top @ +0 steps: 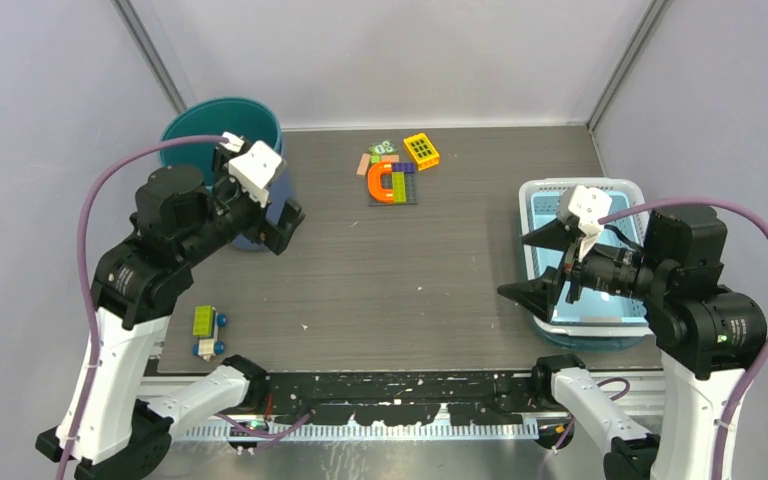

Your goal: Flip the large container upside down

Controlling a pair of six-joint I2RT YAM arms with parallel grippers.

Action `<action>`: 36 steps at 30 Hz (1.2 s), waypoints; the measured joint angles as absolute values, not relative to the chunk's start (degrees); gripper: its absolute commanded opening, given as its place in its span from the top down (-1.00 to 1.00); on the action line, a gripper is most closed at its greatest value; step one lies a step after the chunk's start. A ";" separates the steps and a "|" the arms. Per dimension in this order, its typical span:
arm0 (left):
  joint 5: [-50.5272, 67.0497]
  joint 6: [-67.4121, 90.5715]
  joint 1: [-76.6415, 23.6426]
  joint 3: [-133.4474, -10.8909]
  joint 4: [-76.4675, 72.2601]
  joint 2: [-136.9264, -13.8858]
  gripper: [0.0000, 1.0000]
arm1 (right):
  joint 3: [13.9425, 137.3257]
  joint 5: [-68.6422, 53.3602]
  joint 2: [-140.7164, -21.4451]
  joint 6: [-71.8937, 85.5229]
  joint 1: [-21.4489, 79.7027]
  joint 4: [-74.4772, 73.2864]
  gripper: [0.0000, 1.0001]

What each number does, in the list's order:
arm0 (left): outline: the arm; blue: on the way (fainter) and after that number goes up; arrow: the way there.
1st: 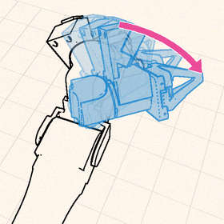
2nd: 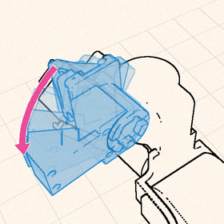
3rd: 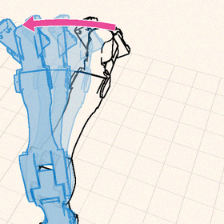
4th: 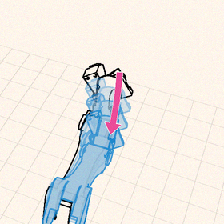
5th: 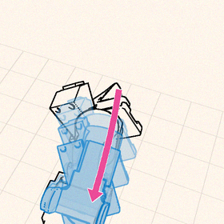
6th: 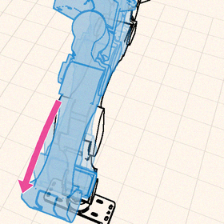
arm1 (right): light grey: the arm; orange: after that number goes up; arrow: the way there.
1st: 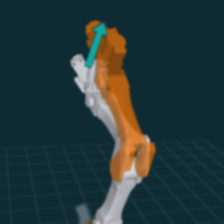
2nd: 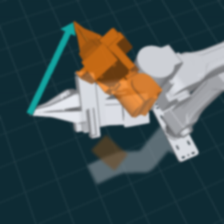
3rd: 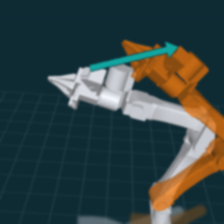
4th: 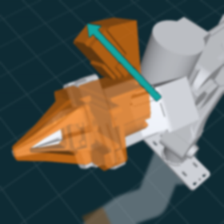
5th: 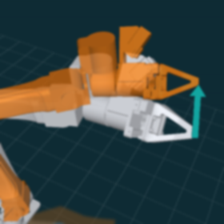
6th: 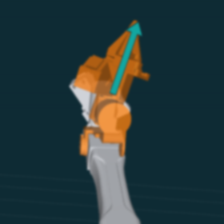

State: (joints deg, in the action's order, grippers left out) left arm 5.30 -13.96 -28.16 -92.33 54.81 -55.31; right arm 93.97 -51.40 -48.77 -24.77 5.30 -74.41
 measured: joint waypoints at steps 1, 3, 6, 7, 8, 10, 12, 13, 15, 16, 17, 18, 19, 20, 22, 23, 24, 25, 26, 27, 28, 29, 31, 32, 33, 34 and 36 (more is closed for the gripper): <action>4.99 -13.96 -28.10 -92.33 54.78 -55.46 -0.99 | 93.71 -51.44 -48.60 -25.56 5.30 -74.61 -1.00; 4.43 -13.96 -28.01 -92.27 54.74 -55.99 -0.99 | 92.25 -51.35 -48.60 -26.89 5.30 -74.43 -1.00; 3.38 -13.98 -28.01 -91.79 54.68 -56.73 -0.99 | 88.31 -50.63 -48.77 -27.11 5.30 -73.01 -1.00; 3.07 -14.02 -28.01 -91.68 54.70 -56.77 -0.99 | 86.61 -50.33 -48.77 -27.00 5.30 -71.92 -1.00; 2.72 -14.17 -28.01 -91.59 54.70 -56.77 -0.99 | 85.23 -50.11 -48.77 -26.79 5.30 -71.02 -1.00; 2.11 -14.50 -28.01 -91.57 54.63 -56.73 -0.99 | 82.43 -49.65 -48.88 -26.02 5.30 -68.88 -1.00; 1.02 -15.27 -28.01 -91.55 54.52 -56.73 -0.99 | 80.16 -49.17 -49.10 -25.12 5.30 -66.94 -1.00; 0.36 -15.46 -28.01 -91.42 54.33 -56.73 -0.99 | 79.29 -49.01 -49.17 -24.82 5.30 -65.93 -1.00; -0.56 -15.81 -28.01 -91.05 53.98 -56.73 -1.00 | 78.02 -48.80 -49.17 -24.12 5.30 -64.10 -1.00; -0.95 -15.94 -28.01 -90.80 53.82 -56.73 -1.00 | 77.28 -48.71 -49.15 -23.75 5.30 -63.09 -0.99; -1.34 -16.08 -28.01 -90.56 53.69 -56.77 -0.99 | 76.71 -48.69 -49.15 -23.42 5.30 -62.35 -1.00; -1.72 -16.32 -28.01 -90.30 53.52 -56.77 -0.99 | 76.23 -48.69 -49.15 -22.98 5.30 -61.60 -0.99; -2.20 -16.62 -28.01 -89.95 53.28 -56.77 -0.99 | 75.66 -48.66 -49.12 -22.48 5.30 -60.66 -1.00; -2.79 -16.84 -28.01 -89.54 53.04 -56.77 -0.99 | 75.00 -48.66 -49.10 -22.09 5.30 -59.66 -1.00; -4.12 -17.10 -28.01 -88.73 52.38 -56.86 -0.99 | 73.71 -48.47 -49.08 -21.21 5.30 -57.95 -1.00; -4.97 -17.23 -28.01 -88.33 51.94 -56.97 -1.00 | 73.03 -48.25 -49.01 -20.64 5.30 -57.12 -1.00; -5.69 -17.34 -28.01 -87.99 51.53 -57.14 -0.99 | 72.58 -47.99 -49.01 -20.21 5.30 -56.45 -1.00; -6.76 -17.47 -28.01 -87.50 50.83 -57.32 -0.99 | 72.01 -47.53 -49.01 -19.49 5.30 -55.48 -1.00; -7.84 -17.61 -28.01 -87.07 50.22 -57.54 -0.99 | 71.57 -47.22 -49.01 -19.00 5.30 -54.61 -1.00; -8.91 -17.96 -28.01 -86.56 49.52 -57.74 -0.99 | 71.07 -46.81 -48.99 -18.39 5.30 -53.69 -1.00; -9.72 -18.22 -28.01 -86.19 49.08 -57.91 -0.99 | 70.52 -46.37 -49.01 -17.78 5.30 -52.73 -0.99; -11.05 -18.48 -28.01 -85.60 48.25 -58.11 -0.99 | 70.02 -46.00 -49.01 -17.43 5.30 -51.94 -1.00; -13.13 -18.90 -28.01 -84.84 47.03 -58.57 -0.99 | 68.86 -45.25 -49.01 -16.75 5.30 -50.48 -1.00; -14.15 -19.16 -28.01 -84.60 46.48 -58.94 -0.99 | 68.38 -44.99 -49.01 -16.51 5.30 -49.87 -1.00; -14.96 -19.51 -28.01 -84.44 45.91 -59.31 -0.99 | 68.01 -44.80 -49.04 -16.29 5.30 -49.41 -1.00; -15.73 -19.81 -28.01 -84.42 45.45 -59.75 -0.99 | 67.46 -44.56 -49.12 -16.14 5.30 -48.71 -1.00; -16.80 -20.01 -28.01 -84.42 44.66 -60.75 -0.99 | 66.59 -44.12 -49.15 -15.90 5.30 -47.62 -1.00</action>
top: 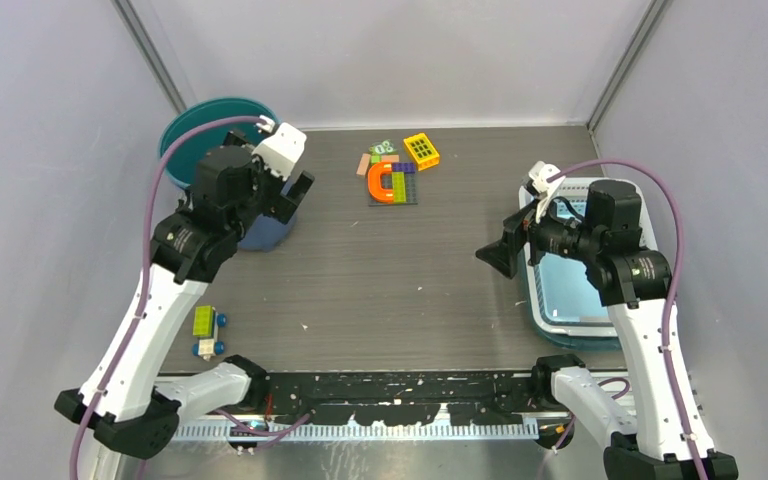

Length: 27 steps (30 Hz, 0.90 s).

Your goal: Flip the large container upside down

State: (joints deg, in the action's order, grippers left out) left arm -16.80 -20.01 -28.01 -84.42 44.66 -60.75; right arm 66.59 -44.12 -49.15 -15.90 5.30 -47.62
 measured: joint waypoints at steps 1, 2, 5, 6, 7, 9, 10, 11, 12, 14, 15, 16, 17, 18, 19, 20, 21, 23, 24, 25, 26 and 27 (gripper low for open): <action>-17.12 -20.01 -28.01 -84.42 44.36 -61.34 -0.99 | 66.15 -43.88 -49.15 -15.84 5.30 -47.18 -1.00; -17.30 -19.99 -27.99 -84.49 44.29 -62.04 -0.99 | 65.65 -43.57 -49.15 -15.73 5.30 -46.70 -1.00; -16.86 -19.70 -27.44 -86.02 44.86 -64.99 -0.99 | 64.62 -42.98 -49.17 -15.22 5.30 -45.69 -1.00; -16.36 -19.53 -27.09 -86.96 45.10 -66.13 -0.99 | 64.36 -42.76 -49.15 -15.03 5.30 -45.30 -1.00; -15.68 -19.25 -26.61 -88.20 45.52 -67.42 -0.99 | 64.03 -42.63 -49.15 -14.85 5.30 -44.71 -1.00; -14.39 -18.41 -25.39 -90.56 46.19 -69.56 -0.99 | 63.55 -42.41 -49.17 -14.59 5.30 -44.03 -1.00; -13.52 -18.09 -24.60 -91.88 46.61 -70.54 -0.99 | 63.31 -42.33 -49.15 -14.52 5.30 -43.66 -1.00; -12.73 -17.78 -23.75 -93.12 47.03 -71.44 -1.00 | 63.05 -42.24 -49.15 -14.37 5.30 -43.27 -1.00; -11.97 -17.30 -22.90 -94.17 47.37 -72.16 -1.00 | 62.87 -42.19 -49.17 -14.28 5.30 -43.03 -1.00; -9.85 -16.43 -20.56 -96.62 48.23 -73.78 -0.99 | 62.43 -42.04 -49.15 -13.96 5.30 -42.41 -1.00; -8.25 -15.81 -18.85 -98.06 48.69 -74.78 -0.99 | 62.26 -42.02 -49.15 -13.82 5.30 -42.11 -1.00; -7.03 -15.35 -17.34 -99.11 48.90 -75.64 -0.96 | 62.06 -42.00 -49.15 -13.54 5.30 -41.78 -0.99; -5.56 -14.96 -15.59 -100.14 49.21 -76.60 -0.94 | 61.87 -41.98 -49.17 -13.37 5.30 -41.52 -1.00; -4.10 -14.57 -13.87 -100.95 49.54 -77.56 -0.92 | 61.67 -41.95 -49.17 -13.23 5.30 -41.25 -1.00; -3.07 -14.13 -12.71 -101.38 49.78 -78.26 -0.91 | 61.49 -41.91 -49.17 -13.10 5.30 -41.01 -1.00; -1.69 -13.85 -11.31 -101.71 50.13 -79.02 -0.89 | 61.25 -41.85 -49.15 -12.99 5.30 -40.66 -1.00; -0.58 -13.67 -10.20 -101.86 50.50 -79.77 -0.85 | 61.10 -41.82 -49.17 -12.88 5.30 -40.56 -1.00; 1.50 -13.52 -8.47 -101.89 51.33 -81.14 -0.76 | 60.88 -41.78 -49.21 -12.67 5.30 -40.29 -1.00; 2.42 -13.43 -7.90 -101.89 51.66 -81.82 -0.71 | 60.84 -41.80 -49.25 -12.60 5.30 -40.25 -1.00; 3.25 -13.41 -7.44 -101.89 51.86 -82.39 -0.65 | 60.80 -41.78 -49.28 -12.45 5.28 -40.23 -1.00; 4.21 -13.41 -6.96 -101.89 52.12 -82.98 -0.61 | 60.73 -41.78 -49.32 -12.29 5.28 -40.07 -1.00; 4.82 -13.41 -6.68 -101.89 52.29 -83.35 -0.55 | 60.69 -41.80 -49.34 -12.19 5.28 -39.92 -0.99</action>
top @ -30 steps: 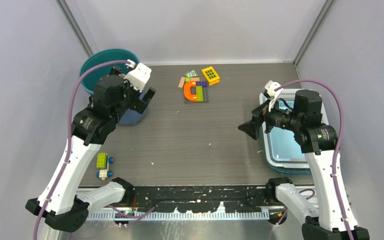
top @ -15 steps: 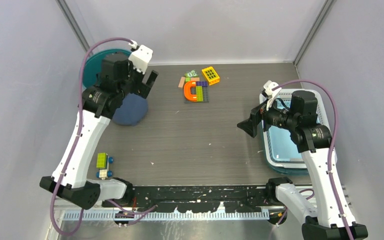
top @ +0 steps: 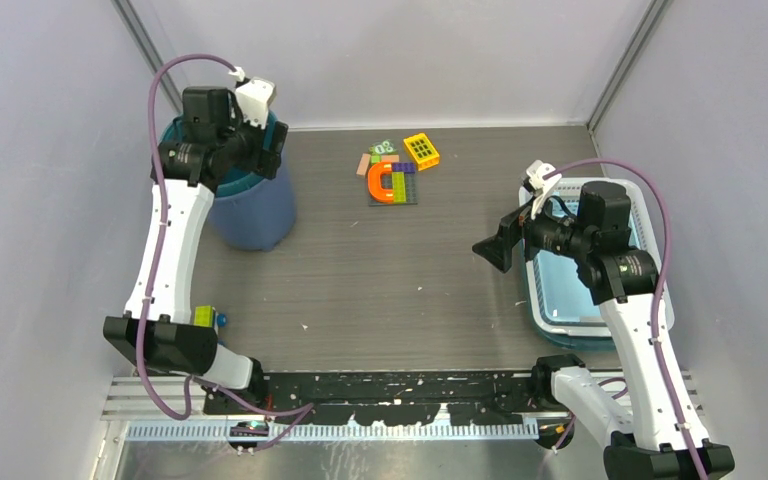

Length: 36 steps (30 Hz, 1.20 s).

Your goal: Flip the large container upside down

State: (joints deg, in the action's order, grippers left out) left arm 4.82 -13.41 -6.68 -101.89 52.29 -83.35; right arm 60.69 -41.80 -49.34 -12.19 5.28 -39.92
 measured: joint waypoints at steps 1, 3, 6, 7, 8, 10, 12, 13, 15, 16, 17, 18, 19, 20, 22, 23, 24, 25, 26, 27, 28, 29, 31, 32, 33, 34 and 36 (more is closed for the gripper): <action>5.54 -13.39 -6.39 -101.86 52.49 -83.79 -0.50 | 60.62 -41.80 -49.39 -12.05 5.23 -39.68 -1.00; 6.50 -13.43 -6.00 -101.86 52.69 -84.14 -0.40 | 60.36 -41.78 -49.41 -11.92 5.21 -39.31 -1.00; 7.27 -13.47 -5.87 -101.86 52.66 -84.16 -0.29 | 60.01 -41.82 -49.41 -11.79 5.13 -38.89 -1.00; 7.40 -13.45 -5.87 -101.84 52.64 -84.16 -0.27 | 59.94 -41.82 -49.41 -11.79 5.13 -38.79 -1.00; 7.57 -13.47 -5.87 -101.75 52.60 -84.16 -0.26 | 59.86 -41.85 -49.41 -11.79 5.13 -38.65 -1.00; 7.70 -13.50 -5.87 -101.41 52.62 -84.18 -0.23 | 59.75 -41.85 -49.41 -11.77 5.08 -38.50 -1.00; 7.77 -13.52 -5.87 -101.14 52.62 -84.38 -0.18 | 59.64 -41.87 -49.41 -11.75 5.02 -38.26 -1.00; 7.79 -13.54 -5.87 -100.99 52.62 -84.55 -0.16 | 59.57 -41.85 -49.41 -11.75 5.02 -38.13 -0.99; 7.81 -13.67 -5.87 -100.68 52.60 -84.95 -0.10 | 59.53 -41.87 -49.41 -11.73 5.02 -38.02 -0.99; 7.81 -13.72 -5.87 -100.44 52.62 -85.17 -0.07 | 59.51 -41.85 -49.41 -11.70 4.99 -37.91 -1.00; 7.81 -13.74 -5.87 -100.14 52.62 -85.36 -0.03 | 59.51 -41.85 -49.41 -11.68 4.97 -37.78 -0.99; 7.81 -13.80 -5.87 -99.88 52.62 -85.54 0.02 | 59.48 -41.85 -49.41 -11.66 4.89 -37.74 -1.00; 7.81 -13.87 -5.87 -99.61 52.60 -85.71 0.07 | 59.46 -41.87 -49.41 -11.64 4.86 -37.74 -1.00; 7.81 -13.89 -5.87 -99.37 52.62 -85.82 0.12 | 59.44 -41.87 -49.41 -11.64 4.82 -37.74 -0.99; 7.84 -13.89 -5.87 -99.04 52.64 -85.95 0.22 | 59.44 -41.87 -49.41 -11.62 4.73 -37.74 -1.00; 7.84 -13.93 -5.87 -99.00 52.62 -86.02 0.28 | 59.44 -41.87 -49.41 -11.62 4.73 -37.71 -1.00; 7.99 -13.89 -5.87 -98.98 52.62 -86.02 0.31 | 59.44 -41.87 -49.41 -11.62 4.73 -37.71 -1.00; 8.19 -13.93 -5.87 -98.98 52.62 -86.02 0.35 | 59.44 -41.87 -49.41 -11.62 4.73 -37.71 -1.00; 8.29 -13.87 -5.89 -98.98 52.62 -86.02 0.38 | 59.40 -41.87 -49.41 -11.62 4.69 -37.71 -1.00; 8.54 -13.91 -5.89 -98.98 52.62 -86.02 0.42 | 59.37 -41.87 -49.41 -11.62 4.69 -37.71 -1.00; 8.67 -13.89 -5.89 -98.98 52.60 -86.02 0.47 | 59.33 -41.87 -49.39 -11.62 4.69 -37.67 -0.99; 8.80 -13.89 -5.89 -98.98 52.56 -86.02 0.51 | 59.29 -41.87 -49.41 -11.62 4.64 -37.67 -1.00; 8.91 -13.89 -5.93 -98.98 52.51 -86.02 0.62 | 59.22 -41.87 -49.41 -11.62 4.64 -37.63 -1.00; 8.99 -13.89 -5.96 -98.98 52.45 -86.02 0.67 | 59.22 -41.87 -49.41 -11.62 4.64 -37.56 -1.00; 9.06 -13.93 -5.98 -98.98 52.36 -86.02 0.72 | 59.22 -41.87 -49.41 -11.62 4.64 -37.45 -0.99; 9.08 -13.98 -5.98 -98.98 52.31 -86.02 0.77 | 59.20 -41.87 -49.41 -11.60 4.62 -37.36 -1.00; 9.06 -14.26 -5.98 -98.98 52.21 -86.02 0.89 | 59.18 -41.89 -49.41 -11.60 4.62 -37.30 -1.00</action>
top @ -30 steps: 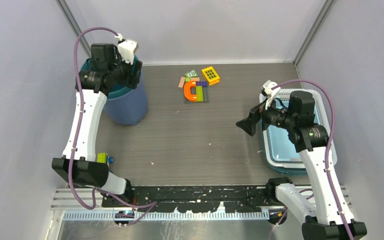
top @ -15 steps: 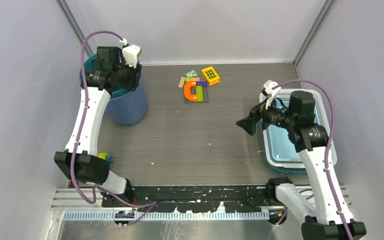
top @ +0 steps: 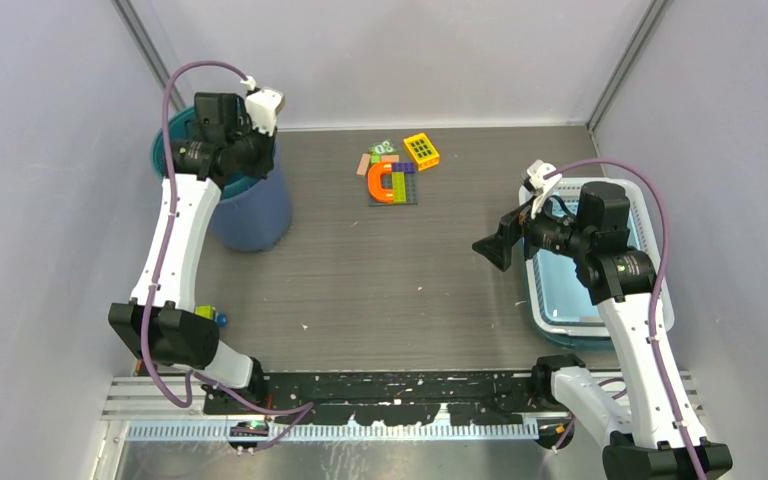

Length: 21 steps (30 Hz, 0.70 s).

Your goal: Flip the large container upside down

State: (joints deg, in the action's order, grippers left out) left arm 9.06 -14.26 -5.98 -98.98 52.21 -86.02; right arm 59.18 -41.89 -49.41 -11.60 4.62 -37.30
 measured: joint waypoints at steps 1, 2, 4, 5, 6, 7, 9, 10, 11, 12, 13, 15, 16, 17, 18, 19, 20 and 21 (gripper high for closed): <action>8.86 -14.48 -5.96 -98.98 52.12 -86.02 0.95 | 59.13 -41.89 -49.39 -11.60 4.62 -37.30 -1.00; 8.49 -14.44 -5.91 -98.98 52.12 -86.00 0.99 | 59.11 -41.91 -49.39 -11.57 4.58 -37.30 -1.00; 7.77 -14.70 -5.87 -98.98 52.14 -86.02 0.99 | 59.09 -42.06 -49.39 -11.57 4.45 -37.30 -1.00; 7.55 -14.94 -5.87 -98.98 52.12 -86.02 0.99 | 59.07 -42.09 -49.39 -11.55 4.36 -37.30 -1.00; 7.46 -15.09 -5.87 -98.98 52.16 -86.02 0.99 | 59.02 -42.11 -49.39 -11.53 4.36 -37.28 -1.00; 7.46 -15.29 -5.87 -98.98 52.18 -86.00 0.99 | 59.00 -42.11 -49.39 -11.46 4.29 -37.28 -1.00; 7.46 -15.51 -5.87 -98.98 52.21 -86.00 0.99 | 59.00 -42.13 -49.39 -11.35 4.25 -37.28 -1.00; 7.49 -15.64 -5.87 -98.98 52.18 -86.00 0.99 | 59.00 -42.15 -49.39 -11.33 4.23 -37.28 -1.00; 7.46 -15.73 -5.87 -98.98 52.18 -86.02 0.99 | 59.00 -42.19 -49.36 -11.31 4.19 -37.26 -1.00; 7.49 -15.90 -5.87 -98.98 52.21 -86.00 0.99 | 58.98 -42.30 -49.39 -11.22 4.10 -37.26 -1.00; 7.51 -16.01 -5.87 -98.98 52.21 -86.00 0.99 | 58.94 -42.33 -49.36 -11.18 4.01 -37.23 -1.00; 7.53 -16.45 -5.87 -99.00 52.21 -86.00 0.99 | 58.87 -42.35 -49.36 -10.98 3.97 -37.21 -1.00; 7.51 -16.64 -5.87 -99.00 52.23 -86.00 0.99 | 58.81 -42.37 -49.36 -10.94 3.92 -37.21 -0.99; 7.51 -16.78 -5.87 -99.02 52.23 -86.00 0.99 | 58.81 -42.41 -49.36 -10.79 3.90 -37.21 -1.00; 7.51 -16.95 -5.87 -99.09 52.36 -86.00 0.99 | 58.78 -42.50 -49.36 -10.74 3.88 -37.19 -1.00; 7.51 -16.99 -5.87 -99.11 52.40 -86.00 0.99 | 58.78 -42.54 -49.36 -10.66 3.86 -37.17 -1.00; 7.51 -17.06 -5.89 -99.13 52.47 -86.00 0.99 | 58.74 -42.57 -49.36 -10.59 3.79 -37.08 -1.00; 7.51 -17.17 -5.93 -99.20 52.56 -86.00 0.99 | 58.67 -42.65 -49.36 -10.57 3.73 -36.97 -1.00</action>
State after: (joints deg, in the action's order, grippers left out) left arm 7.51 -17.17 -5.93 -99.20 52.56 -86.00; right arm 58.67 -42.65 -49.36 -10.57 3.73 -36.97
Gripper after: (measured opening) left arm 0.070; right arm 0.997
